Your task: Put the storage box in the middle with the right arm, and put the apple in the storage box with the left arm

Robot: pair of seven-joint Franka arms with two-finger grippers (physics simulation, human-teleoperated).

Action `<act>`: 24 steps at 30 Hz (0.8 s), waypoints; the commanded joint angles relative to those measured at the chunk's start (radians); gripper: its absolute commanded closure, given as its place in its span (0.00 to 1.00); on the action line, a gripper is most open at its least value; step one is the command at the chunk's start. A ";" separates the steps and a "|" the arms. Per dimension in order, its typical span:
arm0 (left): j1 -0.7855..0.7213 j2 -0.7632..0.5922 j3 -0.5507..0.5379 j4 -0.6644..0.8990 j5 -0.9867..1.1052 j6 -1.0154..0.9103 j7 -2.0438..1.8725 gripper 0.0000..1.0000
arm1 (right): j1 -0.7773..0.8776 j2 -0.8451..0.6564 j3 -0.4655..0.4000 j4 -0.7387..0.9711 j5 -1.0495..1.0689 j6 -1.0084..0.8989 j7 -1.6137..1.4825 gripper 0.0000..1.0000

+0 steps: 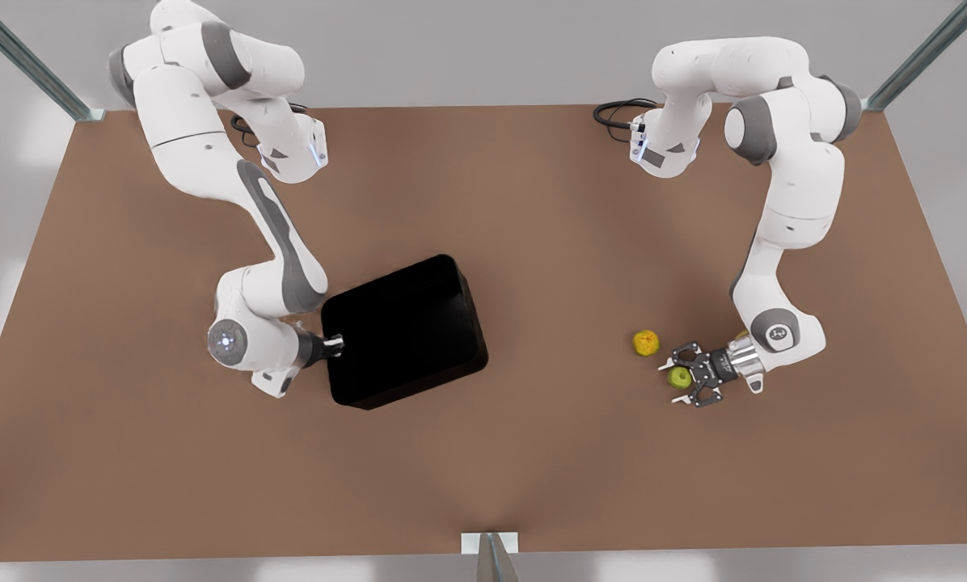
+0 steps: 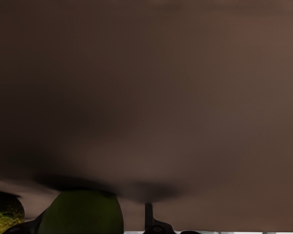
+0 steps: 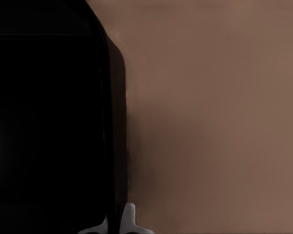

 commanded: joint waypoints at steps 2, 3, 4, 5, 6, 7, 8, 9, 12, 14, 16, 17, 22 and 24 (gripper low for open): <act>0.000 -0.001 0.000 0.001 -0.004 -0.002 -0.002 0.41 | 0.072 0.092 0.000 0.127 -0.006 0.002 0.069 0.79; 0.000 -0.001 0.000 0.001 -0.004 -0.002 -0.002 0.46 | 0.115 0.129 0.000 0.162 -0.003 0.009 0.096 0.79; 0.000 -0.001 0.000 0.003 -0.004 -0.002 -0.006 0.51 | 0.150 0.166 0.000 0.213 0.000 0.016 0.115 0.79; 0.000 -0.002 0.002 0.003 -0.004 -0.005 -0.008 0.61 | 0.173 0.183 0.000 0.245 0.001 0.017 0.125 0.79; 0.000 -0.003 0.002 0.004 -0.003 -0.008 -0.009 0.66 | 0.186 0.199 0.001 0.276 0.002 0.016 0.147 0.79; 0.000 -0.003 0.002 0.004 -0.003 -0.010 -0.011 0.69 | 0.198 0.210 0.001 0.290 0.002 0.017 0.148 0.79; 0.000 -0.003 0.003 0.006 -0.003 -0.014 -0.012 0.71 | 0.200 0.209 0.001 0.291 0.002 0.017 0.128 0.79; 0.000 -0.005 0.005 0.008 -0.003 -0.016 -0.014 0.71 | 0.197 0.206 0.000 0.291 0.000 0.017 0.119 0.00; 0.000 -0.021 0.012 0.029 0.010 -0.025 -0.043 0.71 | 0.193 0.204 0.001 0.293 0.002 0.019 0.112 0.00; 0.000 -0.046 0.066 0.103 0.098 -0.139 -0.091 0.73 | 0.193 0.201 0.001 0.320 0.087 0.014 0.109 0.00; 0.000 -0.078 0.066 0.170 0.180 -0.205 -0.150 0.73 | 0.189 0.172 0.001 0.345 0.172 -0.026 0.110 0.00; 0.000 -0.087 0.066 0.219 0.226 -0.232 -0.209 0.73 | 0.177 0.126 0.001 0.342 0.170 -0.079 0.101 0.00; -0.069 -0.206 -0.018 0.227 0.358 -0.217 -0.236 0.74 | 0.026 -0.192 -0.029 0.334 -0.012 -0.539 -0.019 0.00; -0.081 -0.222 -0.120 0.230 0.444 -0.162 -0.293 0.74 | 0.029 -0.368 -0.029 0.339 -0.436 -0.817 -0.017 0.00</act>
